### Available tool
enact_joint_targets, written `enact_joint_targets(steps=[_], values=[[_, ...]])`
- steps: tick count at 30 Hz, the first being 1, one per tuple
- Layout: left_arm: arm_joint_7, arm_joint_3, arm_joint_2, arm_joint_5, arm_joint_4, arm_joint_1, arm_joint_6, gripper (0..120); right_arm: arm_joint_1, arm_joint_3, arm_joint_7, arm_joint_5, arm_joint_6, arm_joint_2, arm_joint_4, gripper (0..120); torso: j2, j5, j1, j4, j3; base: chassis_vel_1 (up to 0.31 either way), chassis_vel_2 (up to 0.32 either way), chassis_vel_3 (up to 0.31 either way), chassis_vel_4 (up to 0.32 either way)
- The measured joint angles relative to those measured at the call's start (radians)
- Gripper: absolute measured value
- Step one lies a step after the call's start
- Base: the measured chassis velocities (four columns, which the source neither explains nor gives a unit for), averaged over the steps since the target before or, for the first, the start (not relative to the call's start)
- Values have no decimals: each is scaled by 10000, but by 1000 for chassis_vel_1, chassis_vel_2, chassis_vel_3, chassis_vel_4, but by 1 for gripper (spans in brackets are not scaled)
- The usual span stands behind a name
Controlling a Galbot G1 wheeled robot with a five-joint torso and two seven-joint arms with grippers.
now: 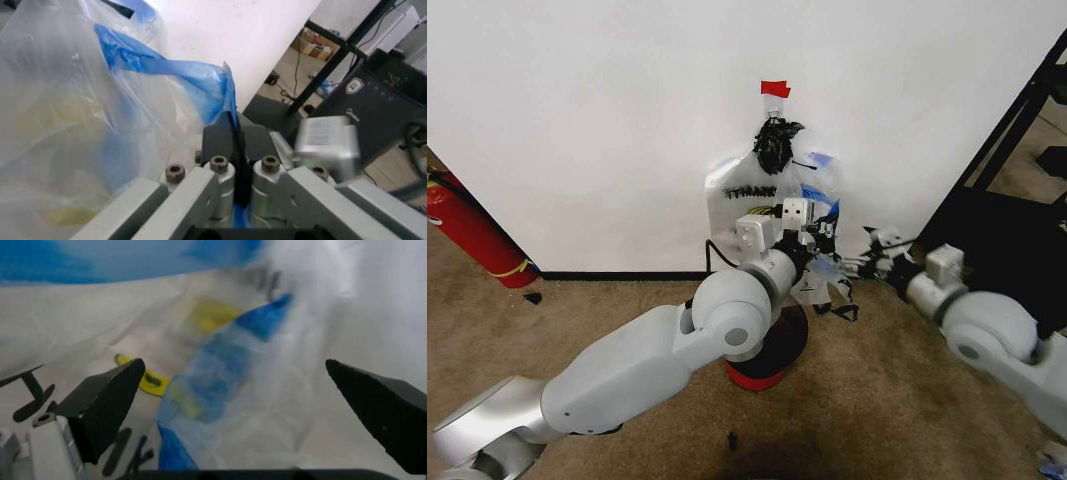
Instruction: Pick up the garbage bag from the wall and place it over the trash bin.
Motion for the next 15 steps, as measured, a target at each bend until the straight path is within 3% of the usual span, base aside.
enact_joint_targets(steps=[9, 15], values=[[-11, -106, 172, -25, -135, 15, -5, 0, 35, -523, -372, -237, -642, 206, -95, 99, 0, 0, -2, -9, -2, 0, 0, 0, 0], [-11, -141, 244, -44, -234, 130, -11, 0, 6, -693, -391, -244, -696, 492, -271, 81, 0, 0, -2, -5, -2, 0, 0, 0, 0]])
